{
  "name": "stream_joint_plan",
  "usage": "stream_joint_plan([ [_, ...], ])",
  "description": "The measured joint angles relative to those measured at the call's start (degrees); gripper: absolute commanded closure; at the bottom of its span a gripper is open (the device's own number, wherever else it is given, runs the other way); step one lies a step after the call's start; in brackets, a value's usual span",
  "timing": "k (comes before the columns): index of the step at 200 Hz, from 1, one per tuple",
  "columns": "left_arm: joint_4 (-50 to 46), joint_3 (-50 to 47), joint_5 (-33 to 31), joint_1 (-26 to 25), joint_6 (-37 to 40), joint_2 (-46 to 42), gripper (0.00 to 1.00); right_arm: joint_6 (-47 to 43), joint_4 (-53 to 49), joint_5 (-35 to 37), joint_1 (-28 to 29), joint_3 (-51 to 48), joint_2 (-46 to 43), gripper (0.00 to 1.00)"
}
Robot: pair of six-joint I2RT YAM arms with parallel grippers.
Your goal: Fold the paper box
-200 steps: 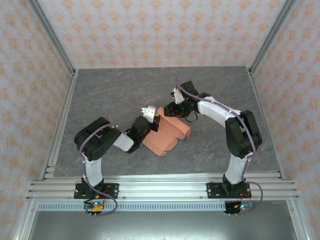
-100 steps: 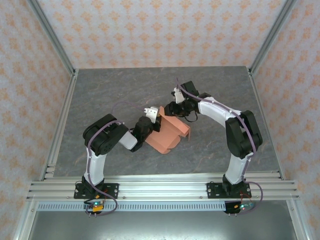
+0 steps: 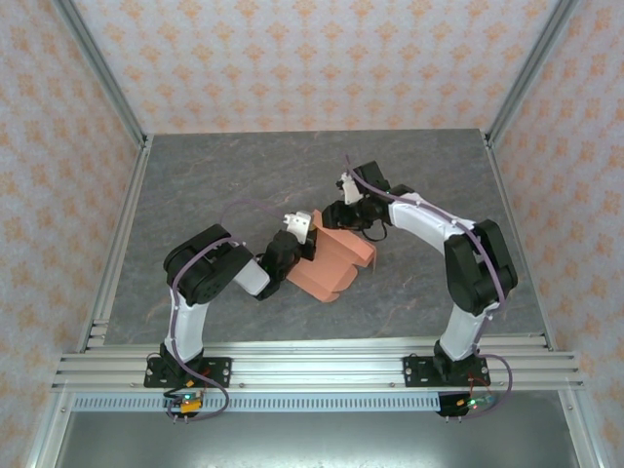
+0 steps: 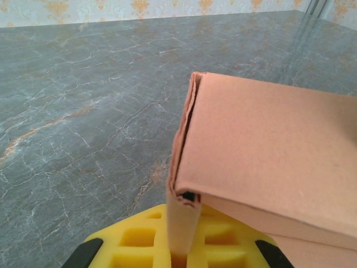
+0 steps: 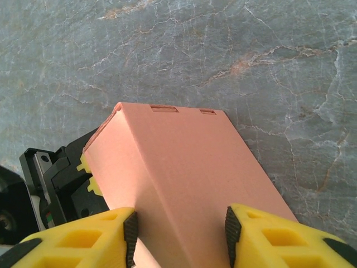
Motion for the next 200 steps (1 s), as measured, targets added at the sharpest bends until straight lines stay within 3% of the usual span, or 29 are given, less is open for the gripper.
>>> stream_joint_plan([
  [38,1.0,-2.0,-1.4,-1.1,-1.0,-1.0,1.0,1.0,1.5,3.0,-0.1,-5.3,-6.4,0.46],
  [74,0.3,-4.1,-4.5,-1.1,-3.6,-2.9,1.0,1.2,7.9,7.4,-2.7,-16.4,-21.5,0.44],
  [106,-2.0,-6.1,-7.3,-1.1,-4.8,-5.7,1.0,-0.7,13.4,18.1,-4.8,-25.6,-32.6,0.43],
  [139,-5.1,-6.6,-9.1,-1.1,-5.5,-10.0,1.0,-11.2,21.2,28.1,-5.2,-34.6,-38.3,0.47],
  [169,-7.4,-6.6,-9.2,-1.1,-6.3,-13.3,1.0,-22.6,26.6,25.5,-5.3,-39.0,-37.7,0.49],
  [200,-10.2,-6.6,-9.0,-0.9,-6.4,-15.2,1.0,-31.1,31.1,16.0,-5.3,-39.9,-36.5,0.52],
])
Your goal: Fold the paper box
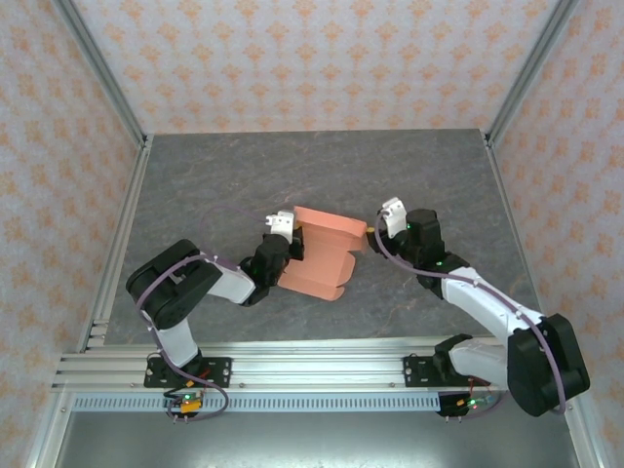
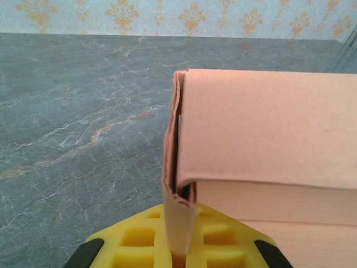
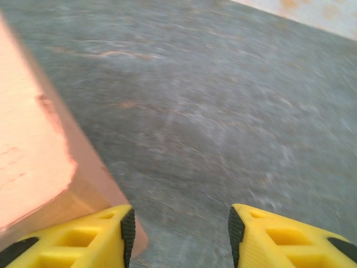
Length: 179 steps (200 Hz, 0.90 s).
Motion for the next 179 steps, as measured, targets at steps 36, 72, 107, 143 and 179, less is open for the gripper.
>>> stream_joint_plan([
  [36,-2.1,0.0,0.6,1.2,-1.0,-0.8,1.0,-5.3,0.8,-10.6,-0.4,0.0,1.4,0.56],
  [72,-3.3,0.0,1.2,1.6,-1.2,-0.8,1.0,-7.9,1.1,-14.6,-0.5,0.0,2.3,0.63],
  [107,-3.7,0.0,2.5,2.1,-1.1,-0.8,1.0,-10.8,1.4,-17.6,-0.4,-0.6,2.3,0.67],
  [143,-2.2,-0.6,6.0,3.7,0.7,-0.3,1.0,-14.1,1.1,-21.9,0.1,-0.6,3.8,0.65],
  [179,-1.4,-0.8,8.4,3.3,3.6,0.2,1.0,-16.5,-0.5,-25.2,2.1,-0.5,5.1,0.53],
])
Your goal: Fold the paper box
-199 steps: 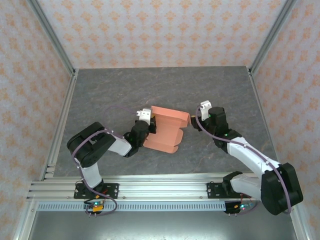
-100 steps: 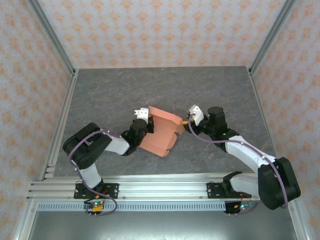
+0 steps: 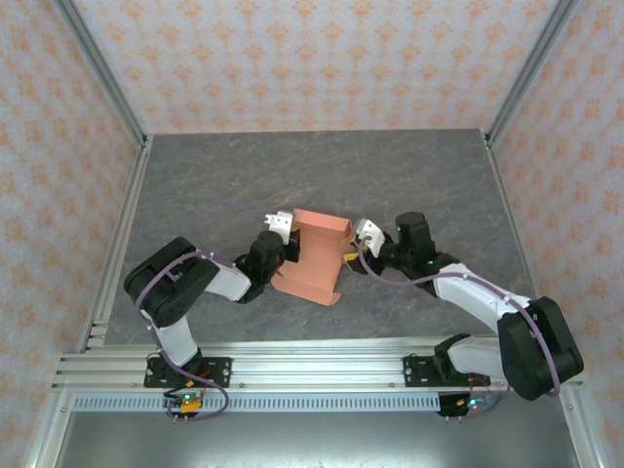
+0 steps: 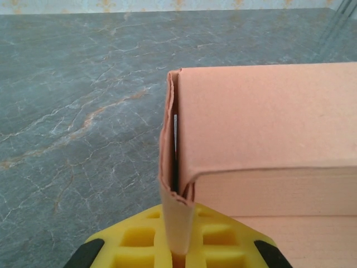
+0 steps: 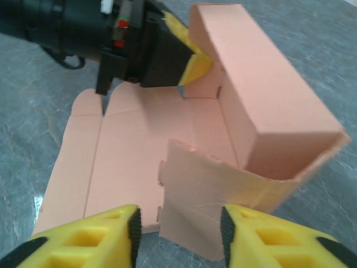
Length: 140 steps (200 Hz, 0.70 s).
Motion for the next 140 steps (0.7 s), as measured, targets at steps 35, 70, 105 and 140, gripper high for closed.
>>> stream_joint_plan([
  [35,1.4,-0.2,0.6,0.0,1.2,1.9,1.0,-0.4,-0.2,-0.3,0.0,0.3,1.6,0.58],
  [70,1.6,-0.2,2.1,0.0,1.1,3.1,1.0,1.2,3.9,2.5,0.0,-1.0,1.7,0.67],
  [105,1.5,0.3,2.5,0.5,0.2,3.1,1.0,6.1,12.0,8.5,2.6,-2.8,3.3,0.66],
  [140,1.5,0.5,2.9,0.8,-0.6,3.7,1.0,8.8,18.3,16.1,4.9,-3.4,6.2,0.68],
])
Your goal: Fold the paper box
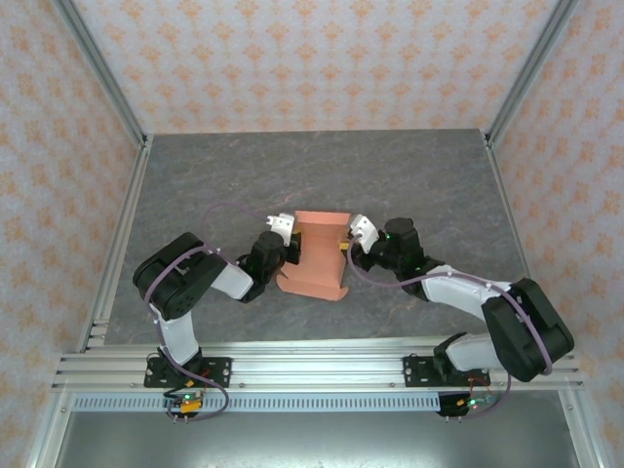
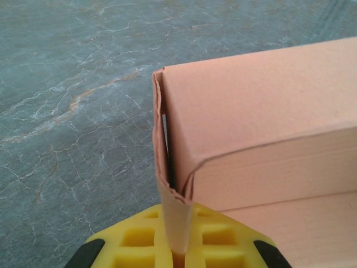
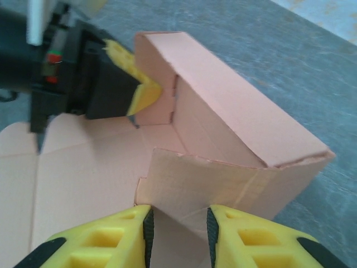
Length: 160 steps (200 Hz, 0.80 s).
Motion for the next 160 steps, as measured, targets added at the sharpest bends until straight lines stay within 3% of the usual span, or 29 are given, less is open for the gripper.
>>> stream_joint_plan([
  [45,-0.2,0.0,0.0,0.0,-0.5,0.0,1.0,1.6,3.3,7.3,0.0,0.3,2.5,0.74],
  [106,-0.7,0.0,0.0,0.1,-1.1,-0.4,1.0,1.0,7.8,7.1,0.0,2.0,7.9,0.66],
  [160,-3.0,0.0,-0.6,0.4,-1.1,-1.6,1.0,2.4,8.2,12.2,-1.3,5.9,11.1,0.71],
])
